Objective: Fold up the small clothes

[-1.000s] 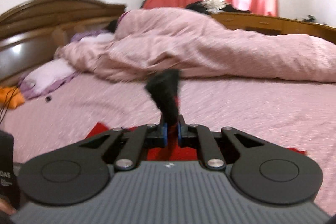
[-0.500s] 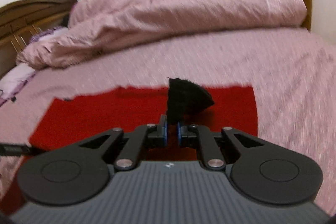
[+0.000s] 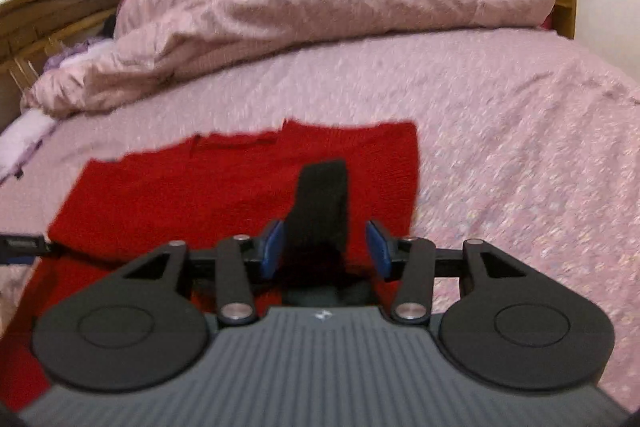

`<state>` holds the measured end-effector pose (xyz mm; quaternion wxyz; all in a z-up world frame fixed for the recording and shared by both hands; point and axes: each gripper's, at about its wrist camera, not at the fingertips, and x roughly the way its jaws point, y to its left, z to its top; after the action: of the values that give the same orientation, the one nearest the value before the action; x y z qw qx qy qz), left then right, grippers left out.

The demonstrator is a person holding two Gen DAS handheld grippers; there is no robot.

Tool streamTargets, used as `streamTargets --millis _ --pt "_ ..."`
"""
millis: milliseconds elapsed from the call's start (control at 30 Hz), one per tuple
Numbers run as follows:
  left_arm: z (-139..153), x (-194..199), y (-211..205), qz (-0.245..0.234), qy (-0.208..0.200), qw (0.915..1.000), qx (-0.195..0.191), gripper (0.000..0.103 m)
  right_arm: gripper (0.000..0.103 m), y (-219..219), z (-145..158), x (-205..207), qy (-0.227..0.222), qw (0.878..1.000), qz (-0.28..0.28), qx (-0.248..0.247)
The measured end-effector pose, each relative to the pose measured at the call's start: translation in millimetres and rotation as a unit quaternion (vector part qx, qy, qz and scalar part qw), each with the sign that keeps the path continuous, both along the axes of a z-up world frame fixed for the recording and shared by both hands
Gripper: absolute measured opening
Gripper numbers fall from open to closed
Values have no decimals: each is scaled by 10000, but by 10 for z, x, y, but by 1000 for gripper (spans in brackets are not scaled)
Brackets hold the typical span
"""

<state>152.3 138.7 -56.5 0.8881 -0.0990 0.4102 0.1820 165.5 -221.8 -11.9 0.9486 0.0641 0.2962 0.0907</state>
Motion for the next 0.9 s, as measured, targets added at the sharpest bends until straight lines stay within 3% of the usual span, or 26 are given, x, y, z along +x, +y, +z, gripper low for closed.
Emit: streamTargets --millis 200,467,500,533,567,767,900 --pt "3 -8 -32 9 27 10000 50 76 48 -1 109 229 -104 9999 41 52" --pt "14 -17 -41 -18 55 10000 80 76 49 114 -265 736 599 9981 -135 106" --pt "14 -17 -43 -19 55 9999 90 76 45 127 -282 728 584 9981 -105 160" --pt "13 -15 -44 -17 48 9999 92 76 26 146 -278 713 544 9983 -11 196" --pt "13 -13 -46 -10 38 10000 89 76 14 158 -264 699 502 9984 65 244" --pt "2 14 -31 9 1 10000 74 76 12 69 90 605 -176 9986 4 490" --pt "-10 53 -72 -58 18 9999 160 76 12 -24 235 684 -449 9981 -224 362"
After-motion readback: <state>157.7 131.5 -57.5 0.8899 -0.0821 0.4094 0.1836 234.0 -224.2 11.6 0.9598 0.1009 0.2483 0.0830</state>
